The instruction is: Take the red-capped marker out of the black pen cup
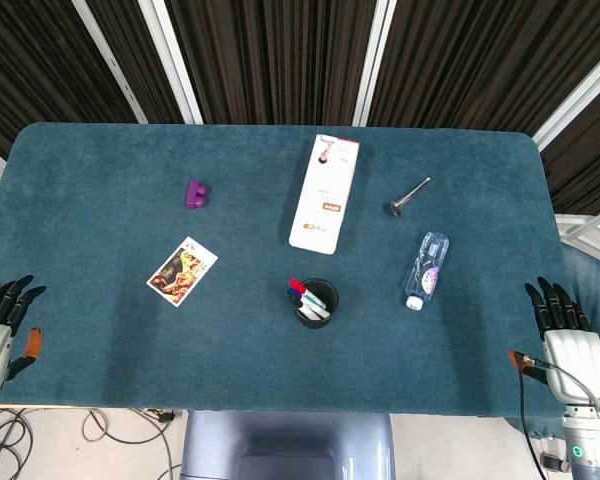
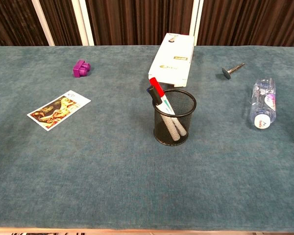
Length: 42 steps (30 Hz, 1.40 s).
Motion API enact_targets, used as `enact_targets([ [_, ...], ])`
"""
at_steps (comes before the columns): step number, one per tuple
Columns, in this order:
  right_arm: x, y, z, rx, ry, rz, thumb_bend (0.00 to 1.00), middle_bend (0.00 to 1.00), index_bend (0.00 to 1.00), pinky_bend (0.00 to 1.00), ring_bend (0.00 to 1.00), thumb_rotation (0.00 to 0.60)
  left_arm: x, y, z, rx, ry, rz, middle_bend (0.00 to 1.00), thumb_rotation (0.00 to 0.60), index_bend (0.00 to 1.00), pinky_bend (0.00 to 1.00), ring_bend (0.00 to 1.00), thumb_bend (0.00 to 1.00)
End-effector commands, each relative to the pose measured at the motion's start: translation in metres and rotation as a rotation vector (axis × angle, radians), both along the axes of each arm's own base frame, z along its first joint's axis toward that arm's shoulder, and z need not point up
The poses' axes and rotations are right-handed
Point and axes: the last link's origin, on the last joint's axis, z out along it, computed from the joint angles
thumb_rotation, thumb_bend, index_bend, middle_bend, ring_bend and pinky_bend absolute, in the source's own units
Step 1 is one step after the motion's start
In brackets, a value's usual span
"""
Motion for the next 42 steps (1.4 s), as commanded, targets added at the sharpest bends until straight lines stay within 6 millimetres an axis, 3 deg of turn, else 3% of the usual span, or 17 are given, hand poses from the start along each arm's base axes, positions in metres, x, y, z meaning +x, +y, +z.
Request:
enact_targets([
  [1,0.000,0.000,0.000,0.000,-0.002,0.001,0.23,0.00,0.01,0.18,0.00,0.600,0.000,0.000,0.000,0.001,0.000,0.001,0.08,0.600,0.16,0.09,0.09,0.53],
  [30,-0.005,-0.001,0.000,0.011,-0.022,-0.022,0.23,0.00,0.01,0.18,0.00,0.600,-0.001,0.001,0.000,0.008,-0.001,0.023,0.08,0.600,0.16,0.09,0.09,0.53],
  [39,-0.005,-0.006,0.003,0.074,-0.133,0.002,0.23,0.00,0.01,0.18,0.00,0.600,-0.001,0.001,0.001,0.023,-0.005,0.030,0.08,0.600,0.15,0.09,0.09,0.53],
  [42,-0.001,-0.016,0.005,0.143,-0.199,0.031,0.22,0.00,0.01,0.18,0.00,0.600,-0.001,0.002,0.001,0.025,-0.008,0.032,0.08,0.600,0.15,0.09,0.09,0.53],
])
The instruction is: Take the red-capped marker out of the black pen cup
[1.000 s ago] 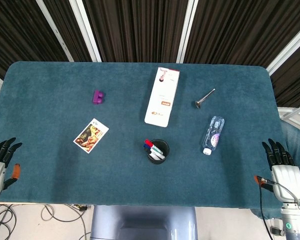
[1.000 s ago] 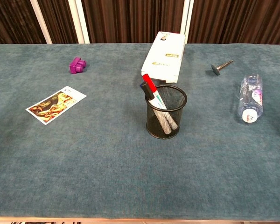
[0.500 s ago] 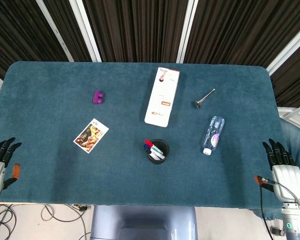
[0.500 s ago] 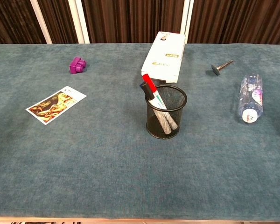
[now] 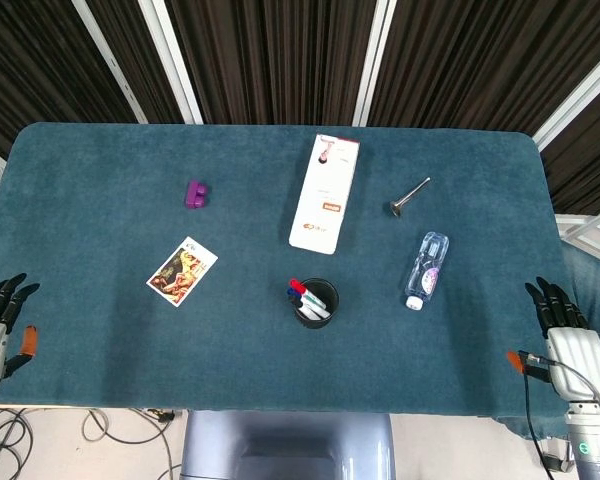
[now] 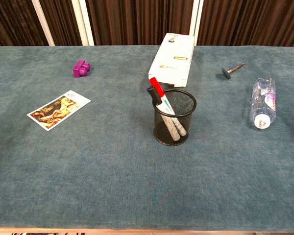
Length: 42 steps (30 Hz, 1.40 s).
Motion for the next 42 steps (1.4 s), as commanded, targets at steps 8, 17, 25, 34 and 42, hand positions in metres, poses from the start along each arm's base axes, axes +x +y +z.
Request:
enact_targets([
  [8,0.027,-0.075,0.016,0.208,-0.176,0.089,0.22,0.00,0.01,0.18,0.00,0.600,-0.001,0.001,-0.001,0.015,-0.014,0.032,0.06,0.600,0.14,0.09,0.09,0.53],
  [17,0.089,-0.137,-0.001,0.493,-0.441,0.100,0.22,0.00,0.01,0.18,0.00,0.600,-0.001,0.001,-0.001,0.021,-0.016,0.033,0.06,0.600,0.14,0.09,0.09,0.54],
  [25,0.124,-0.166,-0.035,0.623,-0.525,0.135,0.30,0.00,0.05,0.18,0.00,0.600,-0.003,0.002,0.000,0.029,-0.028,0.059,0.05,0.600,0.14,0.09,0.09,0.54],
  [34,0.167,-0.178,-0.078,0.782,-0.495,0.162,0.29,0.00,0.17,0.18,0.00,0.600,-0.003,0.002,-0.001,0.029,-0.029,0.073,0.05,0.600,0.14,0.09,0.09,0.54],
  [42,0.186,-0.184,-0.116,0.841,-0.469,0.141,0.26,0.00,0.21,0.18,0.00,0.600,-0.004,0.002,-0.001,0.029,-0.032,0.081,0.05,0.600,0.14,0.09,0.09,0.54],
])
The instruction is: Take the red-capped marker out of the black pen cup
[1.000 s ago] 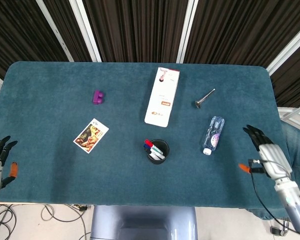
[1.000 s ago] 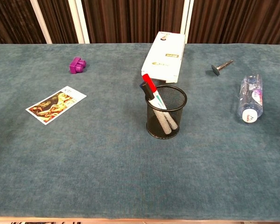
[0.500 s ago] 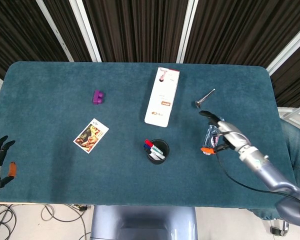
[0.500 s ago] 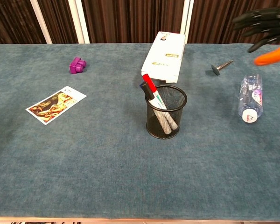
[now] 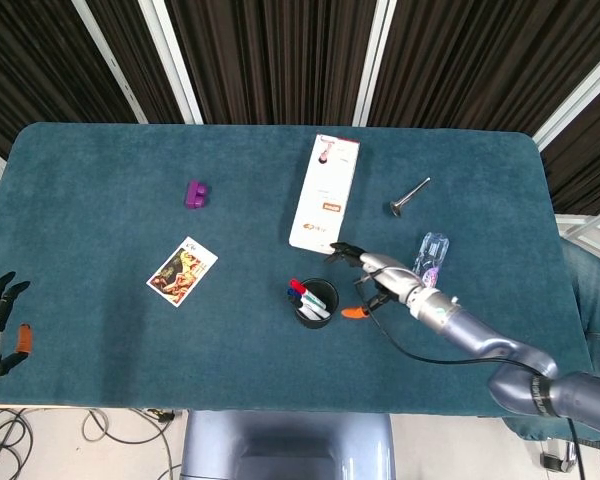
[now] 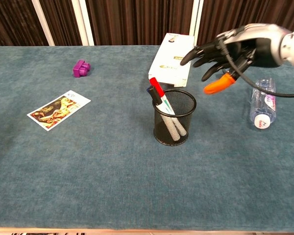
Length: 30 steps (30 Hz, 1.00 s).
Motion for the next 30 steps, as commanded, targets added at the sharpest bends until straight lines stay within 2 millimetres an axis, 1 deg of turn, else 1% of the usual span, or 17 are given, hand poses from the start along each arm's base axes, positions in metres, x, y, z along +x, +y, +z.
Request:
enact_targets([
  [1,0.009,-0.006,-0.013,0.018,0.015,-0.004,0.25,0.00,0.22,0.18,0.00,0.600,0.000,0.000,0.000,0.001,0.000,0.005,0.05,0.600,0.14,0.09,0.09,0.54],
  [6,0.017,-0.017,-0.023,0.021,0.031,-0.028,0.26,0.00,0.30,0.18,0.00,0.600,0.000,0.000,0.000,0.000,-0.004,0.012,0.05,0.600,0.14,0.09,0.09,0.54],
  [11,0.025,-0.023,-0.026,0.027,0.032,-0.048,0.35,0.00,0.38,0.18,0.00,0.600,-0.001,0.000,0.000,-0.002,-0.007,0.017,0.05,0.600,0.14,0.09,0.09,0.54],
  [13,0.027,-0.024,-0.028,0.034,0.027,-0.057,0.37,0.00,0.39,0.18,0.00,0.600,-0.001,0.000,0.000,-0.002,-0.009,0.017,0.05,0.600,0.14,0.09,0.09,0.54],
  [18,0.029,-0.026,-0.034,0.049,0.035,-0.070,0.39,0.00,0.39,0.18,0.00,0.600,-0.001,0.000,0.000,-0.001,-0.011,0.020,0.05,0.600,0.14,0.09,0.09,0.54],
  [26,0.041,-0.027,-0.044,0.070,0.027,-0.064,0.40,0.00,0.40,0.18,0.00,0.600,-0.001,0.001,0.000,-0.003,-0.015,0.026,0.05,0.600,0.14,0.09,0.09,0.54],
  [30,0.047,-0.029,-0.049,0.072,0.023,-0.059,0.40,0.00,0.43,0.18,0.00,0.600,-0.001,0.000,0.000,0.002,-0.017,0.027,0.05,0.600,0.14,0.09,0.09,0.54],
])
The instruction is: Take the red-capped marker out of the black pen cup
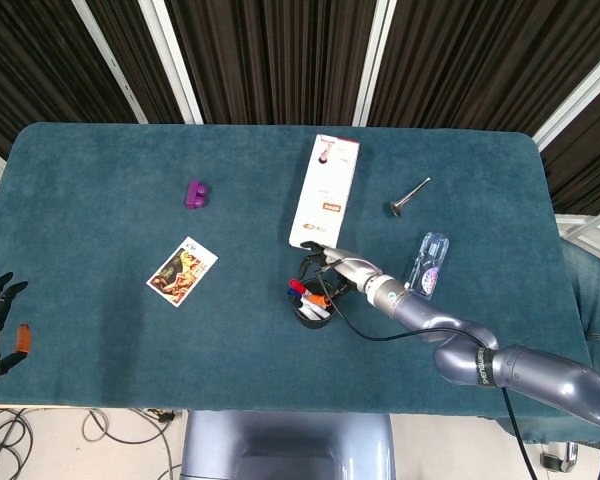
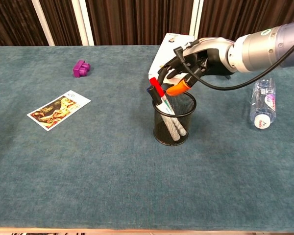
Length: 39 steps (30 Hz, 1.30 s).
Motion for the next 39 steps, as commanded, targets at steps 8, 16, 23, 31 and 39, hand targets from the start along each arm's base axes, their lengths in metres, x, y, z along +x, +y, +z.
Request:
enact_targets([
  [8,0.007,-0.006,-0.007,-0.001,0.015,0.002,0.41,0.00,0.43,0.18,0.00,0.600,-0.001,0.000,0.001,0.006,-0.009,0.012,0.05,0.600,0.14,0.09,0.09,0.54],
  [16,0.008,-0.007,-0.010,0.014,0.015,-0.019,0.41,0.00,0.44,0.18,0.00,0.600,-0.001,0.000,0.001,0.006,-0.010,0.013,0.05,0.600,0.14,0.09,0.09,0.54],
  [23,0.010,-0.006,-0.015,0.024,0.011,-0.023,0.41,0.00,0.47,0.18,0.00,0.600,-0.002,0.001,0.002,0.011,-0.012,0.017,0.05,0.600,0.14,0.09,0.09,0.54],
  [31,0.015,-0.007,-0.014,0.026,0.004,-0.019,0.41,0.00,0.48,0.18,0.00,0.600,-0.002,0.001,0.002,0.010,-0.011,0.019,0.05,0.600,0.14,0.09,0.09,0.54],
  [39,0.019,-0.009,-0.015,0.029,0.006,-0.013,0.42,0.00,0.49,0.18,0.00,0.600,-0.003,0.001,0.003,0.015,-0.013,0.022,0.05,0.600,0.14,0.09,0.09,0.54],
])
